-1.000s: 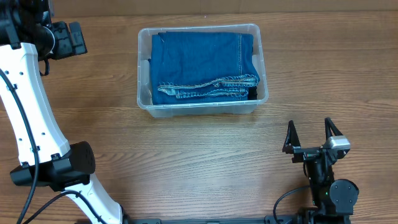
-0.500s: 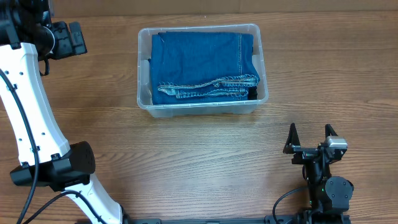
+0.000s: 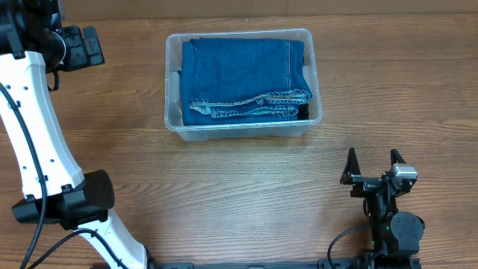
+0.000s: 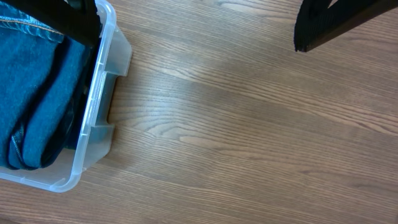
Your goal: Pack container
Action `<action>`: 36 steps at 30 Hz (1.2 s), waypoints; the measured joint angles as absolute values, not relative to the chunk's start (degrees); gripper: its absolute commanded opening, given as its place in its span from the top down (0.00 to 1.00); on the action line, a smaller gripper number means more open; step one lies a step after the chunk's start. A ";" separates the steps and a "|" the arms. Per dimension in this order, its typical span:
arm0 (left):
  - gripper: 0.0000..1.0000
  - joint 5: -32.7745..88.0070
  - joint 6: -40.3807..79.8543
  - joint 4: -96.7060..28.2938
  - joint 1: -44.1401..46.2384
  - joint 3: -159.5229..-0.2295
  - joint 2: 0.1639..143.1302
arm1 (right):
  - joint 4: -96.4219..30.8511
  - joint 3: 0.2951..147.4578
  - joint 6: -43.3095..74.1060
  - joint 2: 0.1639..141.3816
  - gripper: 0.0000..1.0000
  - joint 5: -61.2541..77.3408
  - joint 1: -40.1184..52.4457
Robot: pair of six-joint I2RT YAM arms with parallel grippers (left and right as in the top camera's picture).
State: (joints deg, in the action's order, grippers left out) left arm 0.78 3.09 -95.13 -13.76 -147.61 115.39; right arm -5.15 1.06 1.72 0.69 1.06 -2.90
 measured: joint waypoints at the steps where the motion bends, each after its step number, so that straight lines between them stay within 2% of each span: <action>1: 0.00 0.82 3.09 -95.13 -13.76 -147.61 115.39 | -5.15 1.06 1.74 0.69 0.00 1.08 -2.90; 5: 0.00 4.29 3.09 -88.60 -11.90 -147.57 115.39 | -5.15 1.06 1.74 0.69 0.00 1.08 -2.90; 9: 0.00 5.69 3.07 -79.79 -3.57 -147.26 113.91 | -5.15 1.06 1.74 0.69 0.00 1.06 -2.90; 13: 0.00 5.13 3.07 -73.49 1.61 -146.80 107.44 | -5.17 1.04 1.72 0.69 0.00 1.06 -2.92; 15: 0.00 4.84 3.09 -68.75 2.55 -143.26 99.85 | -5.17 1.06 1.74 0.69 0.00 1.06 -2.92; 18: 0.00 4.36 3.68 -55.96 2.55 -129.29 90.21 | -5.17 1.06 1.76 0.69 0.00 1.06 -2.90; 23: 0.00 4.25 4.36 -28.49 2.55 -89.91 70.98 | -5.10 1.06 1.74 0.64 0.00 1.08 -2.90; 26: 0.00 4.27 4.38 -19.25 2.55 -71.61 60.34 | -5.15 1.06 1.78 0.62 0.00 1.06 -2.92; 36: 0.00 4.25 5.74 4.08 2.55 -30.02 32.84 | -5.17 1.06 1.72 0.64 0.00 1.04 -2.90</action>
